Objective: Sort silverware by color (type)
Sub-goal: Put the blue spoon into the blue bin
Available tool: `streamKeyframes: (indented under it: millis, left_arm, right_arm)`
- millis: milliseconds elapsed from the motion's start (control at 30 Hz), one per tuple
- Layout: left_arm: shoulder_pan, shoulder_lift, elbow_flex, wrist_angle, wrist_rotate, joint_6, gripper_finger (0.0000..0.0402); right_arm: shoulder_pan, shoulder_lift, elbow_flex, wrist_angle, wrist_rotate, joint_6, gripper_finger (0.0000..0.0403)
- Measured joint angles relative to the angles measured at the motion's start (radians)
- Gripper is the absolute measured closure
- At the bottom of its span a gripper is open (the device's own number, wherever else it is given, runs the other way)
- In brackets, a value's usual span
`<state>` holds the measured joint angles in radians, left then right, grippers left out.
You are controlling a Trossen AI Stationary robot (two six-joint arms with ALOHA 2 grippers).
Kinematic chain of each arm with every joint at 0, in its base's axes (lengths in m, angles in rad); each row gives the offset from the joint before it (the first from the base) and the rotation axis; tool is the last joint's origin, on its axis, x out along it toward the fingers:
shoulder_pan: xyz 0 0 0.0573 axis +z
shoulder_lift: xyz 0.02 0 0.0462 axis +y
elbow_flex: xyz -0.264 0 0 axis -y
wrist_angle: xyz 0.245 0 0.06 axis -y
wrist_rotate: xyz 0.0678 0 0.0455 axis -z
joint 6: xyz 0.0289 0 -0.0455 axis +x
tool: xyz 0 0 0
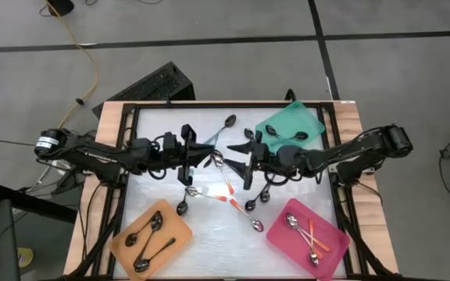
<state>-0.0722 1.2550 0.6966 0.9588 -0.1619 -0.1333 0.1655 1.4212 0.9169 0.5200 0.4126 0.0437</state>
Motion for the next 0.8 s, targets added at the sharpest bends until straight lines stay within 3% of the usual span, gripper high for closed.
streamKeyframes:
  millis: [200,533,800]
  left_arm:
    - [-0.013,0.044,0.0,0.039,-0.003,-0.003,0.0401]
    - [-0.013,0.167,0.001,0.215,-0.002,0.001,0.0401]
    - [-0.013,0.201,0.001,0.238,-0.009,0.029,0.0401]
  right_arm:
    - [-0.026,-0.001,0.0,0.091,-0.063,0.022,0.0141]
    - [-0.026,-0.002,0.0,0.118,-0.1,0.035,0.0138]
    - [-0.031,0.01,0.0,0.113,-0.1,0.088,0.0138]
